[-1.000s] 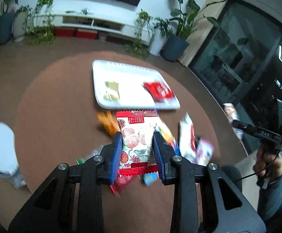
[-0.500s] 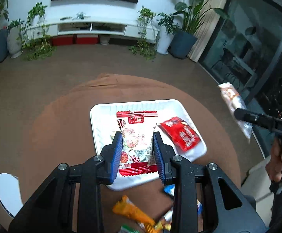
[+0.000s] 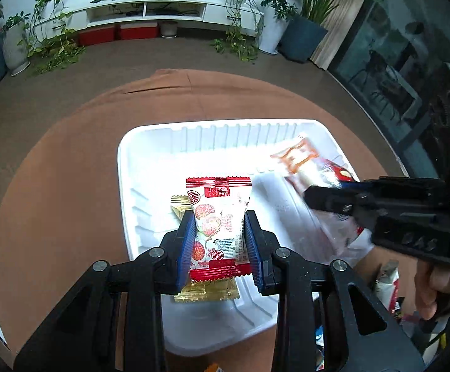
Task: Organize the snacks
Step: 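Carry both packets to the white tray and open both tools to release, then withdraw both tools and move the left tool toward the green-edged clear bag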
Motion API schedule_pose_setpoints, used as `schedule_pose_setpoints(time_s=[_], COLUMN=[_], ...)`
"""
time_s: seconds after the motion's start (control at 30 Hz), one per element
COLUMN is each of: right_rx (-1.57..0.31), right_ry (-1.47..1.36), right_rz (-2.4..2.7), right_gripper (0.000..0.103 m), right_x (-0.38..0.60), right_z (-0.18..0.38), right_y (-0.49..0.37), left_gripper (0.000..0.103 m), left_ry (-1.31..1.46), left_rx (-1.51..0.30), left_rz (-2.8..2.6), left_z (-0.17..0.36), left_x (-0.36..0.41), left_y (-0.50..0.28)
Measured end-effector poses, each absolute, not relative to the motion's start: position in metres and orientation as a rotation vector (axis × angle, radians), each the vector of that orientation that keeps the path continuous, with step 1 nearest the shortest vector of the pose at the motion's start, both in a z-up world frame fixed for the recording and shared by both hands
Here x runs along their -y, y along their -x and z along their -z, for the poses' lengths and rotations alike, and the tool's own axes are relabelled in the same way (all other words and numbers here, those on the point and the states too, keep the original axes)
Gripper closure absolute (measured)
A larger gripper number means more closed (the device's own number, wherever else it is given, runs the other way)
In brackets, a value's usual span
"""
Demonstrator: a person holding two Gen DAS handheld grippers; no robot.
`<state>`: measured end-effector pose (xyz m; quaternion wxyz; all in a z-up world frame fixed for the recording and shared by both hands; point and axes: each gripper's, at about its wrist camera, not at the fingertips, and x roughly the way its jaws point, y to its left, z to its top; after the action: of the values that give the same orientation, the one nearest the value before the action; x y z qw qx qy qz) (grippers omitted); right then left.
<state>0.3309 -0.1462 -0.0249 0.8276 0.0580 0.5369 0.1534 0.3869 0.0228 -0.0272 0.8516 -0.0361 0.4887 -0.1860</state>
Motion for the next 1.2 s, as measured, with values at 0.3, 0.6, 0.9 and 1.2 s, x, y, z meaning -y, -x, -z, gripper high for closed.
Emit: schedule_pose_setpoints(time_s=[0.3,0.6,0.9,1.2], right_rx=[-1.206,-1.222,-1.184,-1.017], right_ry=[-0.098,-0.100,-0.129,-0.300], right_rz=[-0.300,-0.291,-0.293,-0.352], right_gripper=[0.083,0.081,0.053,0.023], right_x=[0.146,0.149,0.153,0.190], right_z=[0.055,0.066,0.038,-0.046], right_y=[-0.343,-0.344,-0.339,-0.298], left_gripper=[0.073,0.063,0.043,0.008], left_ry=[0.054,0.046,0.078,0.132], left_rx=[-1.047,-1.038,-0.979,-0.878], left_rz=[0.388,0.389,0.376,0.383], left_z=[0.054,0.051,0.016,-0.044], left_x=[-0.012,-0.010,-0.024,-0.052], left_y=[-0.397,-0.392,-0.373,-0.308])
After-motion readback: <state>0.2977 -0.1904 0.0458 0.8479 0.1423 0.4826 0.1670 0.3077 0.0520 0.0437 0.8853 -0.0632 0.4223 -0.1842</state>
